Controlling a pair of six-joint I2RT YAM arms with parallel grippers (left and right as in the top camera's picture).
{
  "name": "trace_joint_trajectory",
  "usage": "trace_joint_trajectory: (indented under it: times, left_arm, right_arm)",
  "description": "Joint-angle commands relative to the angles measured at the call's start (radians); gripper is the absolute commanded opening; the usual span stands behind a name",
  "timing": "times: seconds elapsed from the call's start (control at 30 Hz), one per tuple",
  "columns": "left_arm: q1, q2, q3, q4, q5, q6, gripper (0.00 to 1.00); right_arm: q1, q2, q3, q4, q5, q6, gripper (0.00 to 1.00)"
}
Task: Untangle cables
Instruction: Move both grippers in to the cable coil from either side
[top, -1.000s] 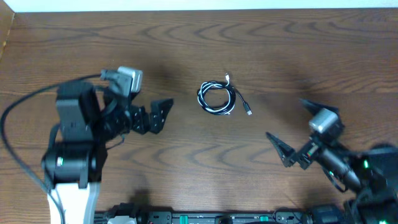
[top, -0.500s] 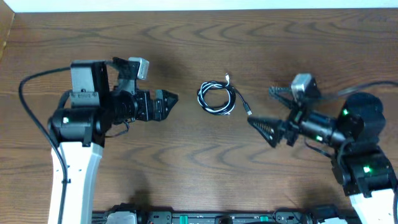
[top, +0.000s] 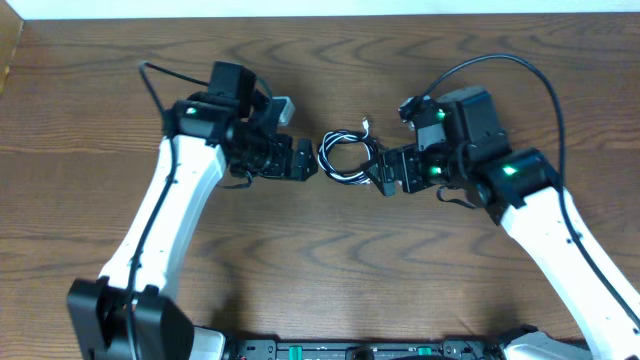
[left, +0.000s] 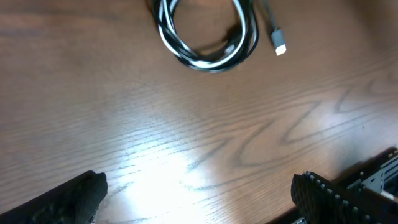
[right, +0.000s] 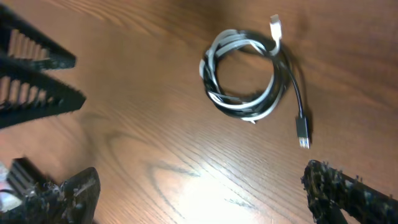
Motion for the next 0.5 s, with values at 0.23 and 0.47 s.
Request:
trace_joint_trajectory:
  times: [0.23,0.47]
  left_arm:
    - [-0.014,0.185,0.010,0.109,-0.024,-0.224,0.94]
    - [-0.038,0.333,0.010,0.144,-0.024,-0.262,0.66]
  right_arm:
    - [-0.029,0.161,0.023,0.059,0.111,0.328,0.99]
    - [-0.017,0.237,0.023,0.061,0.111,0.343,0.99]
